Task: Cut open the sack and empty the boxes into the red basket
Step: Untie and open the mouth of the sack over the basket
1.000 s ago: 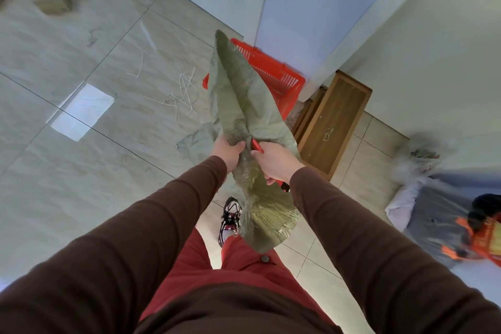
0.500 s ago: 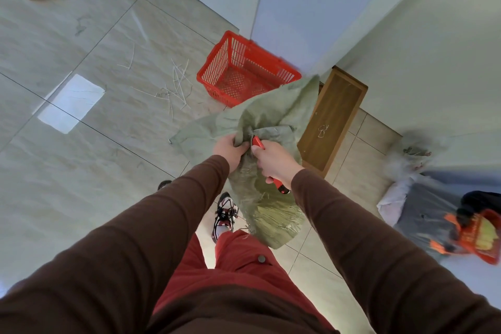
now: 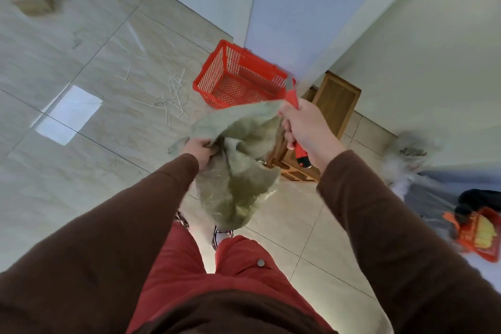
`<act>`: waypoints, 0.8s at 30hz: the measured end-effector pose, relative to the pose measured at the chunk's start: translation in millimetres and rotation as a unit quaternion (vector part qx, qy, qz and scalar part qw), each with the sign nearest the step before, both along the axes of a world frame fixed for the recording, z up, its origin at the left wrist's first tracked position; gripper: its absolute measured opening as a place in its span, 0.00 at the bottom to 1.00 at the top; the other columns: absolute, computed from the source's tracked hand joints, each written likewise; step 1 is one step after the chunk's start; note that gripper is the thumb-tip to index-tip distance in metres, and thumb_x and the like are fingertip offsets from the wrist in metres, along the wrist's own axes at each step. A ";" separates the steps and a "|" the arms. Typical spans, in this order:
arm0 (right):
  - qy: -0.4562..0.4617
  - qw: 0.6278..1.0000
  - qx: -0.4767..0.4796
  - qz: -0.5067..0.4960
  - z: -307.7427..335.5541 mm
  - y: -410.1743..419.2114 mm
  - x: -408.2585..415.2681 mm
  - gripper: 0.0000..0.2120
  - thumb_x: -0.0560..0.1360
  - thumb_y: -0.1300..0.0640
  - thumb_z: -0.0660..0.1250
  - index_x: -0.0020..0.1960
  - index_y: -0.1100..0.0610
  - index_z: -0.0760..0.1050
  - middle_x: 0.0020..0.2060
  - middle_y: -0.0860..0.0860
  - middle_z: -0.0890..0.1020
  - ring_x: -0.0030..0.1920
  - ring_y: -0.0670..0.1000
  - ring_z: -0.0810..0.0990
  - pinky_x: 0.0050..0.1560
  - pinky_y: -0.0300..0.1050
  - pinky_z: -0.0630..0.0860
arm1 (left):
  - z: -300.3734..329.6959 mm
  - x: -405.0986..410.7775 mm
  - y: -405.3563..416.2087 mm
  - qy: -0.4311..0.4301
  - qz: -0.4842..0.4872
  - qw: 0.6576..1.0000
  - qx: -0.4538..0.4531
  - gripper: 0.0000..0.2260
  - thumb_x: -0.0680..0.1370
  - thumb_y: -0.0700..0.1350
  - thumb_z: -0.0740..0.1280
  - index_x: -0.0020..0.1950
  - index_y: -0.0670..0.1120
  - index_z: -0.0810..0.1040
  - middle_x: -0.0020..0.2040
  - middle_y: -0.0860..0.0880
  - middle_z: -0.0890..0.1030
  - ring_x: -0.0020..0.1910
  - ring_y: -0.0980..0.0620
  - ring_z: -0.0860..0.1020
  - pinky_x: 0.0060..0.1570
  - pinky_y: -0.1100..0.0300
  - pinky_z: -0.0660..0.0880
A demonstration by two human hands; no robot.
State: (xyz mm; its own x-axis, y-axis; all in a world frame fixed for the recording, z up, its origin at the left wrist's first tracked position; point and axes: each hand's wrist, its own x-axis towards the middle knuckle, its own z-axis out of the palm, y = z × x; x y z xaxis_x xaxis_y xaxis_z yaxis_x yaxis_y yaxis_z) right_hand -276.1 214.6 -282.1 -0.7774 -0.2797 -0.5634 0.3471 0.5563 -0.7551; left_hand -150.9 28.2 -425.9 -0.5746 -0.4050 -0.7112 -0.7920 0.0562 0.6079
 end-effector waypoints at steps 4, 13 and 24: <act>0.053 0.988 0.140 0.042 -24.2 -8.1 20.6 0.30 0.76 0.36 0.71 0.70 0.53 0.71 0.59 0.53 0.81 0.52 0.56 0.83 0.54 0.57 0.84 | 13.7 -19.2 18.6 0.058 0.064 0.991 0.099 0.11 0.83 0.40 0.63 0.62 0.37 0.79 0.50 0.39 0.80 0.47 0.43 0.78 0.53 0.46 0.78; -0.041 0.990 0.117 -0.065 -86.4 -26.6 52.9 0.09 0.76 0.53 0.76 0.52 0.54 0.79 0.52 0.57 0.86 0.54 0.61 0.85 0.58 0.58 0.81 | 26.4 -10.6 19.3 0.016 0.068 0.996 0.057 0.25 0.83 0.58 0.60 0.68 0.39 0.78 0.65 0.39 0.80 0.65 0.41 0.78 0.69 0.51 0.71; 0.076 0.987 0.096 -0.105 -86.8 16.5 77.2 0.39 0.71 0.38 0.78 0.74 0.48 0.64 0.66 0.49 0.76 0.53 0.50 0.81 0.58 0.55 0.82 | 26.7 -4.3 1.7 0.052 0.160 0.981 0.096 0.07 0.83 0.38 0.62 0.57 0.42 0.79 0.51 0.38 0.83 0.53 0.39 0.80 0.62 0.41 0.77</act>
